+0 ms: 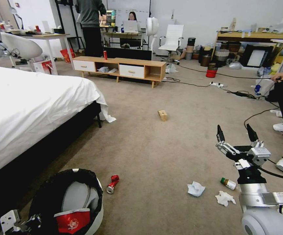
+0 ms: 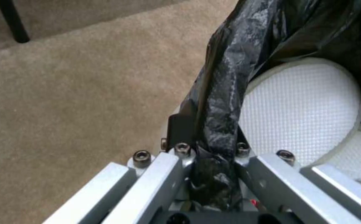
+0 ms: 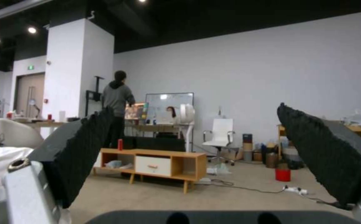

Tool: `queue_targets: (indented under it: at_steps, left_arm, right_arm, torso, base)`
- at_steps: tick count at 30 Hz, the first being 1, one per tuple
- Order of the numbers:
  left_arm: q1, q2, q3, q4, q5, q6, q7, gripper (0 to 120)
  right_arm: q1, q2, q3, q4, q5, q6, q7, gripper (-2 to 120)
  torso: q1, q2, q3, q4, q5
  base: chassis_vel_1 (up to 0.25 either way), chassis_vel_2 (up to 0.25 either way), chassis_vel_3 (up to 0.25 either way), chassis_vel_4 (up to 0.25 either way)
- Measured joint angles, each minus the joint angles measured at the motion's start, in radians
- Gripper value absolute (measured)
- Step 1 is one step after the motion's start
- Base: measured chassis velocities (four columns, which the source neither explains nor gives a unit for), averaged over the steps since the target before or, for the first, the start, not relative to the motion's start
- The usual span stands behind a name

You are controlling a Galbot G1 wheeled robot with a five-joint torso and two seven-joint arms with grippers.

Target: Pick up the trash bin and place the garbage on the floor into it.

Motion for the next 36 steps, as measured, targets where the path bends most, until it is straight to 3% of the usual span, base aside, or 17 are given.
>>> queue_targets:
  at_steps: [36]
  left_arm:
    - [0.020,-0.001,-0.003,-0.009,0.003,0.000,-0.001,2]
  right_arm:
    - [-0.008,0.015,0.002,-0.007,-0.029,0.013,-0.001,100]
  torso:
    - [0.000,0.000,0.000,0.0001,-0.0001]
  base:
    - [0.005,0.003,0.004,0.004]
